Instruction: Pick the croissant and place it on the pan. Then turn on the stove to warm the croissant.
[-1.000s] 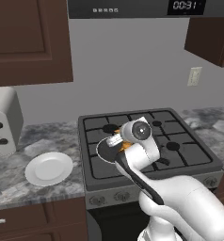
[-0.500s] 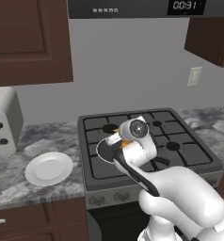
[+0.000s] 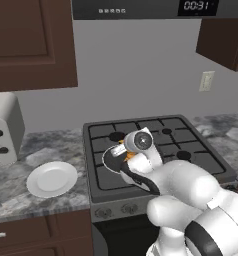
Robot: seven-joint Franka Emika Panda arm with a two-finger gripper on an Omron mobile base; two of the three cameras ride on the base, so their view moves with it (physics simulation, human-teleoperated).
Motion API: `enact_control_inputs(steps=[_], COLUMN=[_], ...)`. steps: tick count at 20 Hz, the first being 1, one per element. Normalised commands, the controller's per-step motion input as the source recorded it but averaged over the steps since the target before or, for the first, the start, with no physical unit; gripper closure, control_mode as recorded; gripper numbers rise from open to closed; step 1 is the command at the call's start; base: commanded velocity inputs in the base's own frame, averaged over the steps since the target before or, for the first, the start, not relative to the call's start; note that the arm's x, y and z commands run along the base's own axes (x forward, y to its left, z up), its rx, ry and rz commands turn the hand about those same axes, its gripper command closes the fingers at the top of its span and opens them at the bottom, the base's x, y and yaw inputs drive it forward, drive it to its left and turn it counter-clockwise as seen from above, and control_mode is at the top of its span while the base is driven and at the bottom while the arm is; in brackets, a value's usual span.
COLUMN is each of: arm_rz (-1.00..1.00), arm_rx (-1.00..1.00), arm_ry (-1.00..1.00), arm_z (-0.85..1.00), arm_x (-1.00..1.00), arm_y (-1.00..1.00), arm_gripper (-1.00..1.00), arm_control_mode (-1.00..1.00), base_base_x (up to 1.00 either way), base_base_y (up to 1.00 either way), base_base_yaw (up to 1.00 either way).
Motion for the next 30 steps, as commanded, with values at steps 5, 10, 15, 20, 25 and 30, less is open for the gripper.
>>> enact_control_inputs(steps=[5, 10, 15, 20, 25, 30], arm_rz=[0.00, 0.00, 0.00, 0.00, 0.00, 0.00], arm_rx=[0.00, 0.00, 0.00, 0.00, 0.00, 0.00], arm_ry=[0.00, 0.00, 0.00, 0.00, 0.00, 0.00], arm_z=[-0.17, -0.05, -0.03, 0.00, -0.08, -0.06], arm_x=[0.33, 0.11, 0.09, 0.12, 0.00, 0.00], arm_y=[0.00, 0.00, 0.00, 0.00, 0.01, 0.13], arm_gripper=[1.00, 1.00, 1.00, 1.00, 1.00, -1.00], arm_control_mode=[-1.00, -1.00, -1.00, -1.00, -1.00, -1.00], base_base_x=[0.00, 0.00, 0.00, 0.00, 0.00, 0.00], base_base_y=[0.00, 0.00, 0.00, 0.00, 0.00, 0.00], base_base_yaw=[0.00, 0.00, 0.00, 0.00, 0.00, 0.00])
